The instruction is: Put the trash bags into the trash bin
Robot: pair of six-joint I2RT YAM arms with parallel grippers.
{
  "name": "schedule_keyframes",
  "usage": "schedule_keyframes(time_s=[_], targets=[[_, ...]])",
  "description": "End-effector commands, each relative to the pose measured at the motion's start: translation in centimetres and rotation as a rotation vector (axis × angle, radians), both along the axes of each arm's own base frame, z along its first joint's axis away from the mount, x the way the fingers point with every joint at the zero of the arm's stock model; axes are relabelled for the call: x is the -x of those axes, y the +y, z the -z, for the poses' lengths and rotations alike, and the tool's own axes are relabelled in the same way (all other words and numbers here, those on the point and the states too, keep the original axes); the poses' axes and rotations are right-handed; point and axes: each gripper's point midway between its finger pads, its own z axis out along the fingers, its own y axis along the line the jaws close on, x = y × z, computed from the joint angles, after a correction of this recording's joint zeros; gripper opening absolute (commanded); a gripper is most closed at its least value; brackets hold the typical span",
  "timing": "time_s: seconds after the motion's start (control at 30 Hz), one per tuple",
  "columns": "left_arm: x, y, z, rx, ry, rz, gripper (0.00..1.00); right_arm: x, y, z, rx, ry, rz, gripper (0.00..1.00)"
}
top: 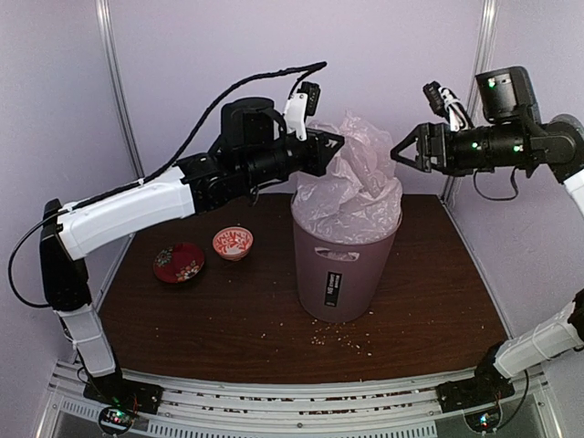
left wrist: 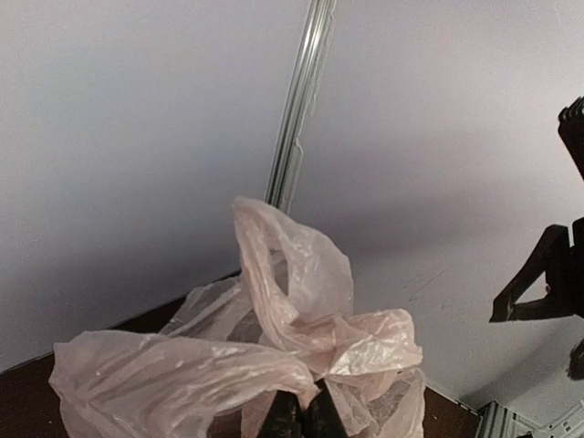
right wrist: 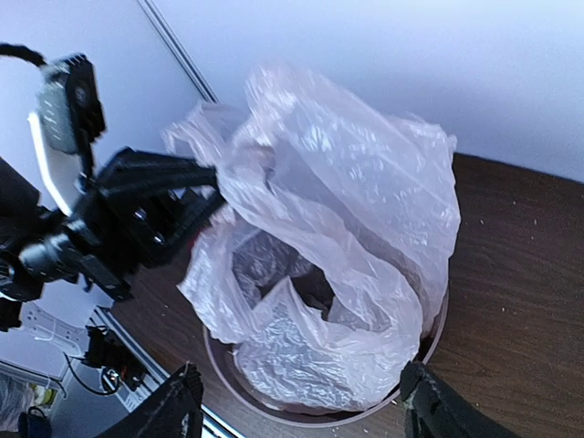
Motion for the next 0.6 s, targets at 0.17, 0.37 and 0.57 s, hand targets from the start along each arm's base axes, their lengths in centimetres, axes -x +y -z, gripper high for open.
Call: schedule_keyframes(time_s=[0.17, 0.37, 0.57], targets=[[3.2, -2.9, 1.8, 0.009, 0.049, 0.107, 0.0, -1.9, 3.0, -2.6, -0.039, -0.045, -0.047, 0.71], [3.3, -3.7, 4.0, -0.009, 0.073, 0.111, 0.0, -3.6, 4.6, -0.9, 0.024, -0.045, -0.065, 0.71], [3.3, -3.3, 3.6, -0.017, 0.057, 0.095, 0.0, -4.0, 3.7, -0.9, 0.056, -0.069, -0.014, 0.67]])
